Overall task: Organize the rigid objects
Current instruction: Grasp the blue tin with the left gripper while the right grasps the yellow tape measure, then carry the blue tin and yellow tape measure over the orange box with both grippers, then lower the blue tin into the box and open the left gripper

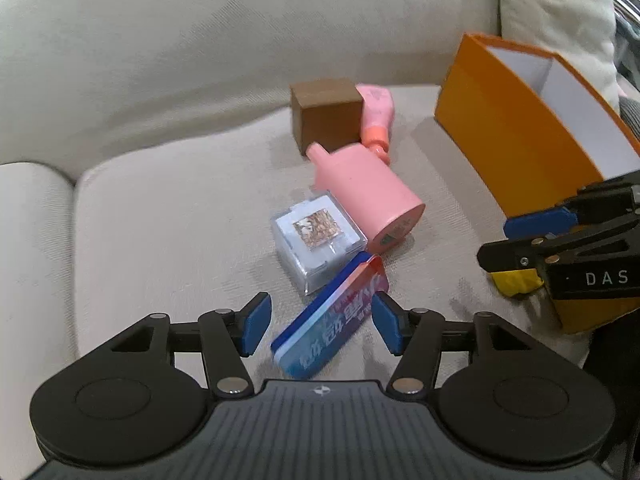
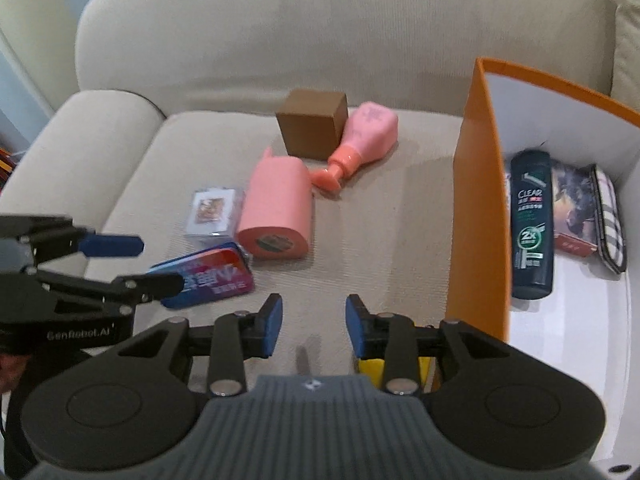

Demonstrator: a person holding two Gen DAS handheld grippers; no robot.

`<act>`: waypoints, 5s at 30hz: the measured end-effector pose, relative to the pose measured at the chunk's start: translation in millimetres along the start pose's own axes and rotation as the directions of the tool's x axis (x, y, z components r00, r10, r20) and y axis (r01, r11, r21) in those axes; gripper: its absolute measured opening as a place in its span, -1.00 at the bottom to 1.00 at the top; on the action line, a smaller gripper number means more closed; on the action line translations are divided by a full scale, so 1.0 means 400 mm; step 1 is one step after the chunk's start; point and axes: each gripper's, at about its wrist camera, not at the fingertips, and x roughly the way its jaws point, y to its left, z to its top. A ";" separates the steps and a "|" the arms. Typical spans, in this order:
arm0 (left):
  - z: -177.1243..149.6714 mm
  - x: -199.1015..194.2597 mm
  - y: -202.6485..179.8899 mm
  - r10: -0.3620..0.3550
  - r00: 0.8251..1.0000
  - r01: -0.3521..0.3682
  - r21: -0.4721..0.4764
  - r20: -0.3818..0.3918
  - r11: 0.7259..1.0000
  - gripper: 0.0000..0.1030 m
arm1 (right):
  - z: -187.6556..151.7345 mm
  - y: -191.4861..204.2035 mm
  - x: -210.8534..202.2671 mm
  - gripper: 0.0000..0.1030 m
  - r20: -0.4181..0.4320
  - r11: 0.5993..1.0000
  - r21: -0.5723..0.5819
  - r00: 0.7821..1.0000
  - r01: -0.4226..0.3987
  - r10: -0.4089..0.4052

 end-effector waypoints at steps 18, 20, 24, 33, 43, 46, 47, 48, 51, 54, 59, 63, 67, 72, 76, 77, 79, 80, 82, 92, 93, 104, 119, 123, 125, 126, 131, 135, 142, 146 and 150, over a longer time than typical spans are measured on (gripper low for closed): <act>0.006 0.069 -0.012 -0.107 0.985 0.111 0.020 -0.136 0.994 -0.71 | 0.007 0.017 0.040 -0.05 -0.047 0.968 -0.248 0.997 0.046 -0.060; -0.010 0.052 -0.016 -0.095 0.989 0.092 -0.031 -0.113 0.995 -0.72 | -0.008 0.030 0.032 -0.05 -0.064 0.946 -0.320 0.995 0.055 -0.079; -0.042 -0.005 -0.018 -0.137 0.991 0.133 -0.191 -0.006 0.972 -0.72 | -0.057 0.066 0.019 -0.04 -0.100 0.839 -0.538 0.982 0.081 -0.159; -0.097 -0.038 -0.038 -0.143 0.988 0.155 -0.292 0.062 0.944 -0.72 | -0.150 0.087 0.048 -0.02 -0.059 0.462 -0.881 0.945 0.103 -0.323; -0.110 -0.046 -0.040 -0.172 0.981 0.190 -0.304 0.084 0.934 -0.72 | -0.075 0.088 0.103 0.22 -0.245 0.404 -0.908 0.925 -0.113 -0.292; -0.111 -0.042 -0.037 -0.176 0.981 0.193 -0.309 0.082 0.931 -0.72 | -0.074 0.090 0.126 0.18 -0.274 0.411 -0.902 0.909 -0.130 -0.314; -0.113 -0.042 -0.036 -0.176 0.981 0.193 -0.311 0.083 0.930 -0.72 | -0.077 0.090 0.133 0.16 -0.280 0.406 -0.904 0.906 -0.136 -0.318; -0.115 -0.043 -0.034 -0.175 0.981 0.193 -0.314 0.084 0.930 -0.72 | -0.080 0.092 0.135 0.16 -0.276 0.401 -0.906 0.906 -0.134 -0.321; -0.118 -0.044 -0.028 -0.175 0.981 0.192 -0.324 0.082 0.926 -0.72 | -0.076 0.087 0.131 0.15 -0.273 0.411 -0.903 0.907 -0.126 -0.322; -0.118 -0.047 -0.030 -0.171 0.982 0.187 -0.327 0.078 0.926 -0.72 | -0.073 0.082 0.131 0.14 -0.262 0.431 -0.896 0.912 -0.108 -0.315; -0.112 -0.076 -0.042 -0.168 0.981 0.189 -0.320 0.095 0.928 -0.72 | -0.057 0.094 0.092 0.13 -0.208 0.468 -0.882 0.939 -0.058 -0.276; -0.099 -0.108 -0.075 -0.157 0.981 0.183 -0.280 0.112 0.943 -0.72 | -0.039 0.108 0.012 0.13 -0.135 0.513 -0.858 0.968 -0.007 -0.213; -0.072 -0.152 -0.115 -0.143 0.979 0.176 -0.250 0.145 0.952 -0.72 | -0.021 0.111 -0.102 0.13 -0.041 0.565 -0.824 0.990 0.044 -0.137; -0.018 -0.214 -0.183 -0.166 0.965 0.206 -0.196 0.204 0.959 -0.72 | -0.008 0.080 -0.256 0.13 0.083 0.614 -0.779 0.992 0.127 -0.099; 0.046 -0.244 -0.266 -0.203 0.952 0.232 -0.105 0.230 0.967 -0.72 | -0.025 0.004 -0.329 0.13 0.118 0.640 -0.746 0.983 0.183 -0.143; 0.062 -0.247 -0.289 -0.213 0.949 0.236 -0.076 0.233 0.969 -0.72 | -0.033 -0.024 -0.336 0.13 0.119 0.645 -0.739 0.979 0.197 -0.163; 0.096 -0.248 -0.343 -0.229 0.946 0.236 -0.006 0.230 0.972 -0.72 | -0.049 -0.076 -0.341 0.13 0.113 0.658 -0.721 0.973 0.219 -0.200; 0.111 -0.246 -0.370 -0.234 0.946 0.233 0.031 0.225 0.972 -0.72 | -0.056 -0.106 -0.344 0.13 0.107 0.669 -0.708 0.971 0.227 -0.216; 0.145 -0.232 -0.425 -0.245 0.947 0.226 0.111 0.209 0.968 -0.72 | -0.067 -0.158 -0.343 0.13 0.097 0.691 -0.682 0.966 0.241 -0.241; 0.239 -0.069 -0.660 -0.255 0.966 0.187 0.569 0.041 0.801 -0.72 | -0.099 -0.323 -0.293 0.13 0.037 0.720 -0.664 0.971 0.200 -0.236; 0.245 -0.049 -0.676 -0.243 0.969 0.173 0.609 0.033 0.774 -0.72 | -0.094 -0.338 -0.283 0.13 0.030 0.721 -0.665 0.973 0.192 -0.231; 0.244 0.156 -0.745 -0.102 0.994 0.013 0.916 0.030 0.401 -0.71 | -0.059 -0.422 -0.163 0.14 -0.022 0.614 -0.777 0.970 0.136 -0.243; 0.156 0.260 -0.794 -0.103 0.984 -0.143 0.989 0.145 0.024 -0.71 | -0.034 -0.489 -0.142 0.14 -0.102 0.651 -0.759 0.982 0.026 -0.158; 0.118 0.278 -0.796 -0.105 0.974 -0.209 0.976 0.202 -0.062 -0.60 | -0.036 -0.489 -0.140 0.14 -0.102 0.648 -0.761 0.982 0.027 -0.160; 0.112 0.278 -0.793 -0.092 0.974 -0.214 0.975 0.207 -0.067 -0.44 | -0.038 -0.489 -0.137 0.14 -0.101 0.646 -0.762 0.981 0.030 -0.164; 0.108 0.283 -0.790 -0.089 0.974 -0.216 0.974 0.210 -0.067 -0.29 | -0.037 -0.488 -0.137 0.14 -0.101 0.647 -0.762 0.981 0.030 -0.165; 0.121 0.254 -0.793 -0.039 0.979 -0.203 0.979 0.202 -0.014 -0.05 | -0.028 -0.496 -0.112 0.14 -0.111 0.659 -0.751 0.980 0.027 -0.167; 0.168 0.236 -0.782 0.026 0.994 -0.111 0.979 0.108 0.169 0.04 | -0.024 -0.499 -0.106 0.14 -0.108 0.674 -0.738 0.981 0.030 -0.162; 0.224 0.205 -0.769 0.001 0.999 -0.040 0.914 0.044 0.403 -0.26 | -0.030 -0.499 -0.108 0.14 -0.106 0.676 -0.737 0.981 0.032 -0.161; 0.219 0.202 -0.790 -0.033 0.999 -0.016 0.914 0.032 0.404 -0.36 | -0.034 -0.500 -0.113 0.14 -0.104 0.681 -0.732 0.982 0.031 -0.157; 0.184 0.215 -0.803 -0.031 0.998 -0.045 0.936 0.059 0.348 -0.33 | -0.039 -0.492 -0.119 0.14 -0.105 0.671 -0.741 0.981 0.031 -0.161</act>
